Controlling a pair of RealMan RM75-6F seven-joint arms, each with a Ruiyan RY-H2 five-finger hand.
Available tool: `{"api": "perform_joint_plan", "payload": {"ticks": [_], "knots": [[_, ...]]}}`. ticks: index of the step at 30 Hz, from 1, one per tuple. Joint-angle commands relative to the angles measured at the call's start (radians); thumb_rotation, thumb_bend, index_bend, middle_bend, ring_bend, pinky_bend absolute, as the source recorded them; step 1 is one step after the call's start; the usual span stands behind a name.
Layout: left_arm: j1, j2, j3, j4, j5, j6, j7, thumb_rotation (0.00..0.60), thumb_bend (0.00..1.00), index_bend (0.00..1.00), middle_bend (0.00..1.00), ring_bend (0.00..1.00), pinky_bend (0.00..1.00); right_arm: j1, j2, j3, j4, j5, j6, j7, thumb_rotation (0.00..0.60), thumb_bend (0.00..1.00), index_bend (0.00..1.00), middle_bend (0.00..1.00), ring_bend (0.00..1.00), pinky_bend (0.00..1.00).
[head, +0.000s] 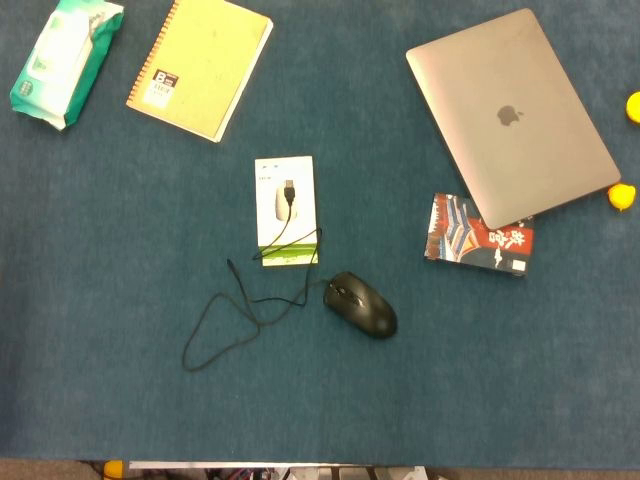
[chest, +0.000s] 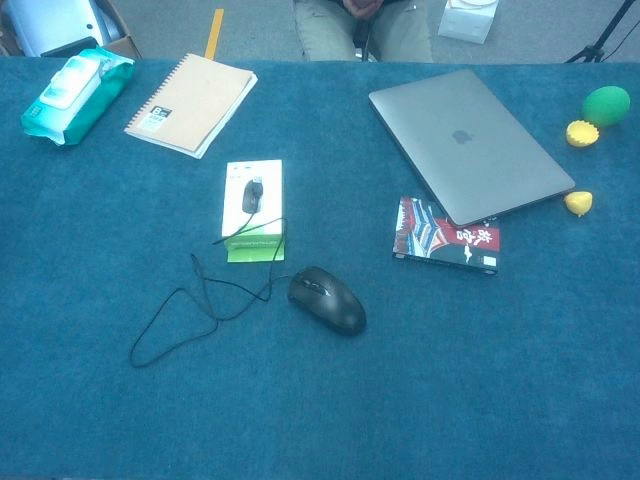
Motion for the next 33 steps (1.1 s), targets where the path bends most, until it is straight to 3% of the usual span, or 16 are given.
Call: {"api": "perform_joint_plan", "payload": {"ticks": [1, 10, 19, 22, 33], "knots": [[-0.003, -0.001, 0.000, 0.004, 0.000, -0.005, -0.001, 0.600, 0.26, 0.07, 0.05, 0.00, 0.03, 0.000, 0.000, 0.000, -0.001, 0.001, -0.001, -0.002, 0.600, 0.38, 0.55, 0.45, 0.34, 0.48], [-0.032, 0.003, 0.002, 0.022, 0.027, -0.041, -0.028, 0.600, 0.26, 0.07, 0.05, 0.00, 0.04, -0.001, 0.004, 0.001, -0.007, -0.001, 0.002, -0.006, 0.600, 0.38, 0.55, 0.45, 0.34, 0.48], [-0.153, 0.023, 0.006, 0.086, 0.125, -0.170, -0.083, 0.600, 0.26, 0.16, 0.08, 0.00, 0.03, 0.001, 0.006, -0.004, -0.021, -0.009, -0.001, -0.019, 0.600, 0.38, 0.55, 0.45, 0.34, 0.48], [-0.268, 0.002, -0.013, 0.124, 0.193, -0.266, -0.189, 0.600, 0.26, 0.20, 0.11, 0.02, 0.04, 0.000, 0.009, -0.005, -0.030, -0.011, 0.001, -0.028, 0.600, 0.38, 0.55, 0.45, 0.34, 0.48], [-0.517, -0.083, 0.004, 0.283, 0.371, -0.418, -0.270, 0.600, 0.26, 0.31, 0.21, 0.09, 0.04, 0.007, 0.030, -0.003, -0.081, -0.009, -0.009, -0.086, 0.600, 0.38, 0.55, 0.45, 0.34, 0.48]]}}
